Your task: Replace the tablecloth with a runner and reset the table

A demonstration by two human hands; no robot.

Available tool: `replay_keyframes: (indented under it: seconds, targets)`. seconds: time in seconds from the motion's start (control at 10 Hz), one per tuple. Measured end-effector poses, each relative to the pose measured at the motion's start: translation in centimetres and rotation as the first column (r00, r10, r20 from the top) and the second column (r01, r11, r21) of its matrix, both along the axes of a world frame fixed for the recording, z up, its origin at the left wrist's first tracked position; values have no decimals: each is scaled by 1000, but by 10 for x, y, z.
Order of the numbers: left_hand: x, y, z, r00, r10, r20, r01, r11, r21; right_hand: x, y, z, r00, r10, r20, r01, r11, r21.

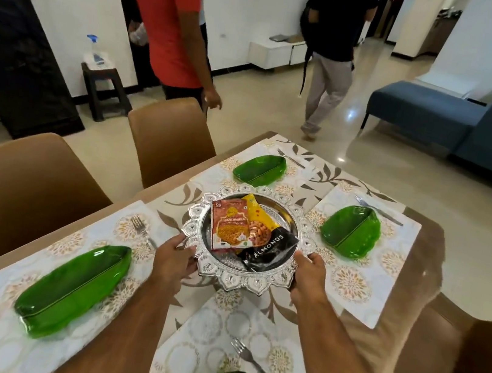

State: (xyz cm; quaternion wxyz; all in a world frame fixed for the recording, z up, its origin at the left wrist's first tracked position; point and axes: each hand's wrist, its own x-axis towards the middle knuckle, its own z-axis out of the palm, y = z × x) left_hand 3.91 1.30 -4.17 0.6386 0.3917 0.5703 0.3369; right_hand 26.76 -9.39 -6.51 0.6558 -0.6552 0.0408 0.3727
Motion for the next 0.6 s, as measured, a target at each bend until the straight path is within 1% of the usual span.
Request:
replay_keyframes:
  seconds: [0.2,0.3,0.4,0.5,0.6]
  targets:
    - [-1,2,4,998,68,-8,-68,998,14,-11,5,0,1000,6,12,-5,998,-57]
    - [0,4,1,997,67,-26,-67,998,12,-13,4,4,1000,-2,18,3,999,-54]
    - [-2,-1,-1,990,49,-131,-44,998,40,-12,1,13,997,5,81,3,995,-96]
    - [-9,-14,2,985,11,-171,-5,999,32,-17,-12,27,976,49,211,-10,984,-181]
    - [-20,-30,8,975,-24,-223,44,996,84,-36,-36,33,882,101,460,54,949,-311]
